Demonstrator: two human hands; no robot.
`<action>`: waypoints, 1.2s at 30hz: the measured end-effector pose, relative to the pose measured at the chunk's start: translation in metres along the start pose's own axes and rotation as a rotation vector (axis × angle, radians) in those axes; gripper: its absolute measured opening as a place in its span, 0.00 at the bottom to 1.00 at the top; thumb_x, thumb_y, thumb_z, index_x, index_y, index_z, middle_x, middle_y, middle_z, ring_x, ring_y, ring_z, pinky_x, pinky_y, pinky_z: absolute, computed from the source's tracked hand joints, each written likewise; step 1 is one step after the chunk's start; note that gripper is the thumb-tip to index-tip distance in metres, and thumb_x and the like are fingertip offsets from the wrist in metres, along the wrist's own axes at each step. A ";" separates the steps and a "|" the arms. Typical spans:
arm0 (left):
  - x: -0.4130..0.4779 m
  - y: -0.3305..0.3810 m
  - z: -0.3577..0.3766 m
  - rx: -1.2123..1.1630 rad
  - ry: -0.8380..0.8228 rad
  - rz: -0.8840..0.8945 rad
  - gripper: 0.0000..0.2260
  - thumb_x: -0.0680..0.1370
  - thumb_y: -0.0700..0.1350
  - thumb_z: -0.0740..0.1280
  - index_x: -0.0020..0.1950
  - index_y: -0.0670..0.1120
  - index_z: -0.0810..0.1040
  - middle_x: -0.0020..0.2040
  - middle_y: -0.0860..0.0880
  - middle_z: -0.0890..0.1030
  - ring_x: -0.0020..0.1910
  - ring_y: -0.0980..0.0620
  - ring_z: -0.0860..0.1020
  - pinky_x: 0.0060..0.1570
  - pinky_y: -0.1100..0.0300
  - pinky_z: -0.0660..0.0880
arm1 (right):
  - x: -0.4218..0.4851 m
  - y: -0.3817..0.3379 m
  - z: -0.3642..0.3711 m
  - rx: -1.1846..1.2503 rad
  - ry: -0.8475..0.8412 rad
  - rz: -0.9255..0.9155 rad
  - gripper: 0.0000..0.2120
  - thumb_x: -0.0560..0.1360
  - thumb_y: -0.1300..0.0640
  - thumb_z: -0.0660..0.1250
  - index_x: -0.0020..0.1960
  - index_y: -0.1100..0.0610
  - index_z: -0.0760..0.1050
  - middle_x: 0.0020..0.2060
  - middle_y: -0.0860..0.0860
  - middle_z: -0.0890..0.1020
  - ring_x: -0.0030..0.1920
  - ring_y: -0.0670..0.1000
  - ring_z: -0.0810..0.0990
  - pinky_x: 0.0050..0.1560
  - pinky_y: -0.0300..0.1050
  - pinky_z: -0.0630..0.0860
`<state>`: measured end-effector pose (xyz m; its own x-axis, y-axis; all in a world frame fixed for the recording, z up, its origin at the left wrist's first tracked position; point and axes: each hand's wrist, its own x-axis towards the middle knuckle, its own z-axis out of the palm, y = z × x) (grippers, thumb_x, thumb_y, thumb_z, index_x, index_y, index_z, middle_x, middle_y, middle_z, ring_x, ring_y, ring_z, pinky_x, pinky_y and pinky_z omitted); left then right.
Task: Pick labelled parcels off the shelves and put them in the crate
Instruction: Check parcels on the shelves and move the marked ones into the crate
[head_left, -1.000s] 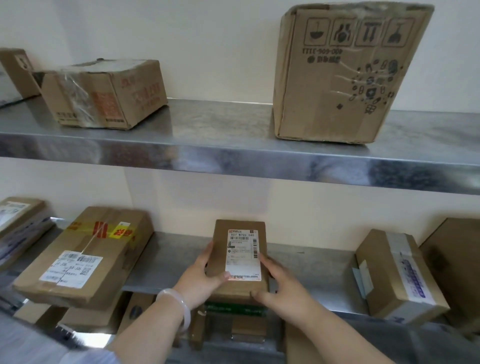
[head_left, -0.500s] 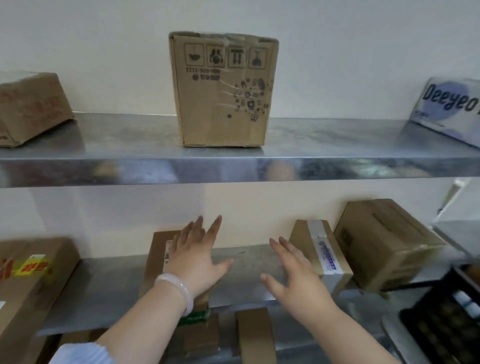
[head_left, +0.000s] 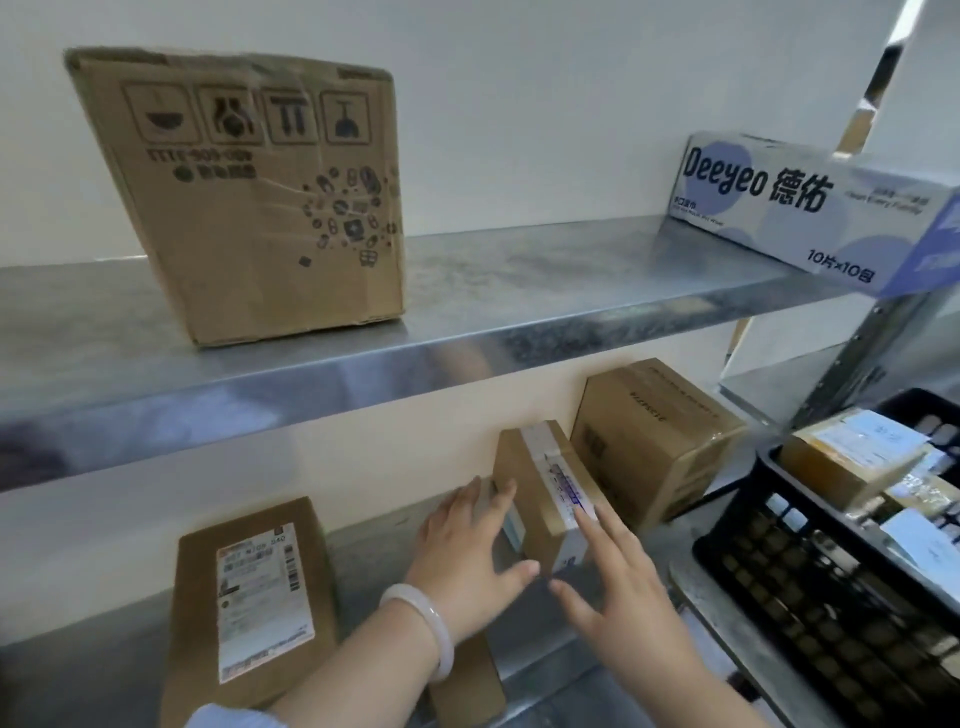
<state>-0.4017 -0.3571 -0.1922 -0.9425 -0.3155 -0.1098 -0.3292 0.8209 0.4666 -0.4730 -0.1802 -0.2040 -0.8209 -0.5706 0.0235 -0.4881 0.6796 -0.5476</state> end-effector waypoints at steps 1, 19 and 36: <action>0.003 0.002 0.001 -0.019 -0.012 0.009 0.37 0.77 0.65 0.61 0.78 0.64 0.41 0.81 0.54 0.44 0.79 0.47 0.43 0.77 0.48 0.46 | 0.001 0.001 -0.003 -0.003 0.014 0.031 0.38 0.76 0.39 0.64 0.77 0.39 0.46 0.77 0.39 0.49 0.77 0.43 0.47 0.73 0.43 0.54; 0.052 0.036 0.031 -0.111 0.034 -0.109 0.35 0.78 0.65 0.60 0.79 0.60 0.47 0.80 0.55 0.50 0.79 0.48 0.51 0.75 0.49 0.55 | 0.065 0.047 -0.026 0.191 -0.087 0.126 0.32 0.79 0.43 0.61 0.78 0.46 0.54 0.77 0.44 0.57 0.76 0.45 0.55 0.76 0.46 0.53; 0.082 0.071 0.061 -0.586 0.249 -0.532 0.36 0.68 0.71 0.67 0.73 0.59 0.65 0.67 0.53 0.73 0.63 0.52 0.75 0.58 0.60 0.73 | 0.111 0.085 -0.033 0.522 -0.567 -0.065 0.34 0.71 0.26 0.53 0.72 0.39 0.65 0.70 0.36 0.65 0.71 0.38 0.61 0.75 0.43 0.53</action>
<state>-0.5057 -0.2956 -0.2221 -0.6064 -0.7443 -0.2796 -0.5793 0.1727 0.7966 -0.6158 -0.1703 -0.2203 -0.4490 -0.8465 -0.2861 -0.2115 0.4117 -0.8864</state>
